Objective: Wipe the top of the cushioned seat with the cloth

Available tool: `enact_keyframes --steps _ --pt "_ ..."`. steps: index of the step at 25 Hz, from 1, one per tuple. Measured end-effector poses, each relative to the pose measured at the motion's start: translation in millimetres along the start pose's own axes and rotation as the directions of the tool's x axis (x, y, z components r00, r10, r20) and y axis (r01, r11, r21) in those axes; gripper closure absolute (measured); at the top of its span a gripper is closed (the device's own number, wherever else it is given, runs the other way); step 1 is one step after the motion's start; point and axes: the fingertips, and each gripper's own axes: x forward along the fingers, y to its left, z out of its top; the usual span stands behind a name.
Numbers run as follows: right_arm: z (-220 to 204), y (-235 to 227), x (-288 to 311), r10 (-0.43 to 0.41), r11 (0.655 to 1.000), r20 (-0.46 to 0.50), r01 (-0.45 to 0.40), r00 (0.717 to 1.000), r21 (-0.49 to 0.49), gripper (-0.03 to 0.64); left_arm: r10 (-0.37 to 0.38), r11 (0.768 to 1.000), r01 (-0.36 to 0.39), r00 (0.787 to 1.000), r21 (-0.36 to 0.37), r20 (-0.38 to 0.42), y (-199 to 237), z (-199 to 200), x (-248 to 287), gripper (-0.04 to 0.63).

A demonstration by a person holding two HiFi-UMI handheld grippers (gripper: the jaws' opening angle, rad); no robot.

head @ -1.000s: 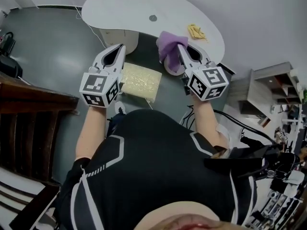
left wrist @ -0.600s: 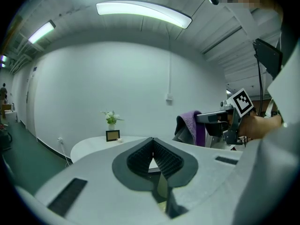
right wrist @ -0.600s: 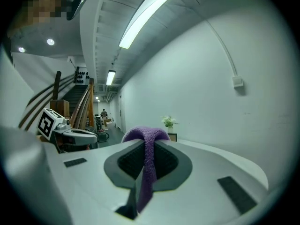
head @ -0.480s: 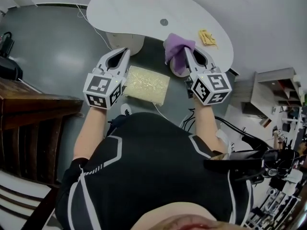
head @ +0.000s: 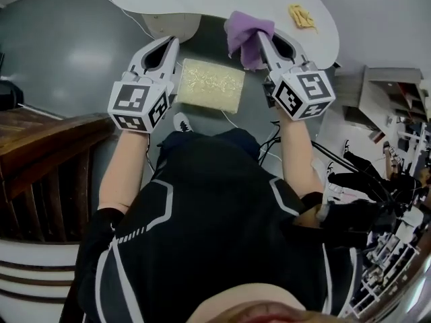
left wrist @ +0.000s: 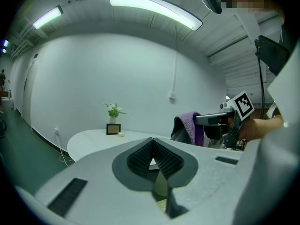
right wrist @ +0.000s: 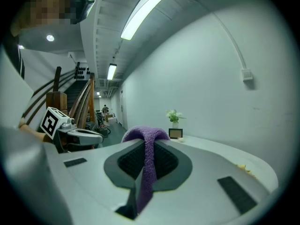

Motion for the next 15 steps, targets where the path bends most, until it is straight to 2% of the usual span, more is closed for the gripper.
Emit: enact_keyframes --steps 2,6,9,15 --pt "-13 -5 14 0.027 1.0 -0.012 -0.027 1.0 0.004 0.591 0.021 1.0 -0.021 1.0 0.002 -0.023 7 -13 17 0.591" --pt "-61 -28 37 0.099 0.995 -0.091 -0.096 0.991 0.033 0.591 0.059 0.996 -0.064 0.995 -0.058 -0.077 2 -47 50 0.591" --pt "-92 -35 58 0.163 0.986 -0.118 -0.158 0.98 0.055 0.591 0.099 0.992 -0.106 0.99 -0.064 -0.101 5 -74 65 0.591" --pt "-143 -16 91 0.27 0.963 -0.165 -0.268 0.949 0.034 0.591 0.213 0.97 -0.226 0.968 -0.093 -0.13 27 -125 63 0.591"
